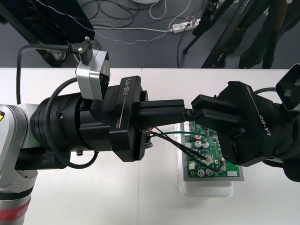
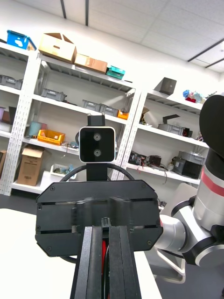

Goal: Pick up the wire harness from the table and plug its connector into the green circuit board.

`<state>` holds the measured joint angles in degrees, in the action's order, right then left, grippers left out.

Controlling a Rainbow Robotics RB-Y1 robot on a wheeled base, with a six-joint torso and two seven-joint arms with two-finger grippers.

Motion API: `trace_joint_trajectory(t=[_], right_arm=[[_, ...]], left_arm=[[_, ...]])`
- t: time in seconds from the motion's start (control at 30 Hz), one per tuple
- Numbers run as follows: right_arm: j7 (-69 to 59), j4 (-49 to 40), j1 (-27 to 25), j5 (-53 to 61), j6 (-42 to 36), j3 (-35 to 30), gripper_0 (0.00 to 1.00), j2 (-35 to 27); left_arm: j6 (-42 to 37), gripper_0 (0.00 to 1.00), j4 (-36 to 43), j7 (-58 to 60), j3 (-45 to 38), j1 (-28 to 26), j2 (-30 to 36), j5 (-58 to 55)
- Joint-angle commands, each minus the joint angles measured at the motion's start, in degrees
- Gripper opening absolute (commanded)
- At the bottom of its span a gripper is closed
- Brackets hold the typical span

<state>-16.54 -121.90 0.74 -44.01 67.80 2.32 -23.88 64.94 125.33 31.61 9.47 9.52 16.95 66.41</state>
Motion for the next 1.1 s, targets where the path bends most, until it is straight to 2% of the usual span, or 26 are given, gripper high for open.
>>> trace_joint_trajectory(t=[0.03, 0.1, 0.33, 0.53, 0.63, 0.87, 1.0, 1.1], right_arm=[[1.8, -1.7, -0.7, 0.7, 0.3, -0.7, 0.88, -2.2], [1.7, -1.4, -0.7, 0.8, 0.3, -0.7, 1.00, -2.6], [1.3, -1.2, -0.7, 0.7, 0.4, -0.7, 1.00, -4.5], [0.8, -0.3, -0.7, 0.7, 1.5, -0.8, 1.00, -9.3], [0.5, 1.6, -0.7, -1.1, 5.5, -2.7, 1.00, -12.4], [-4.6, 2.5, 0.9, -9.4, 16.3, -10.7, 1.00, -14.2], [-9.4, 2.6, 3.2, -13.8, 22.2, -14.4, 1.00, -15.5], [-12.0, 2.6, 5.1, -16.6, 22.2, -15.9, 1.00, -17.5]], left_arm=[[-1.0, 0.00, 0.5, -4.3, -1.8, -0.3, 2.2, -2.1], [-1.0, 0.00, 0.6, -4.5, -2.2, -0.3, 2.6, -2.6], [-1.0, 0.00, 0.5, -5.2, -3.2, 0.0, 3.9, -4.7], [-1.0, 0.00, 0.4, -5.9, -5.3, 0.1, 6.3, -5.3], [-1.0, 0.00, 0.1, -6.1, -6.9, 0.1, 7.9, -5.4], [-0.7, 0.00, -3.1, -7.4, -8.3, 0.4, 10.7, -9.0], [1.9, 0.00, -7.8, -11.0, -9.4, 1.8, 11.9, -11.3], [5.0, 0.00, -12.3, -13.6, -9.8, 3.7, 12.1, -13.1]])
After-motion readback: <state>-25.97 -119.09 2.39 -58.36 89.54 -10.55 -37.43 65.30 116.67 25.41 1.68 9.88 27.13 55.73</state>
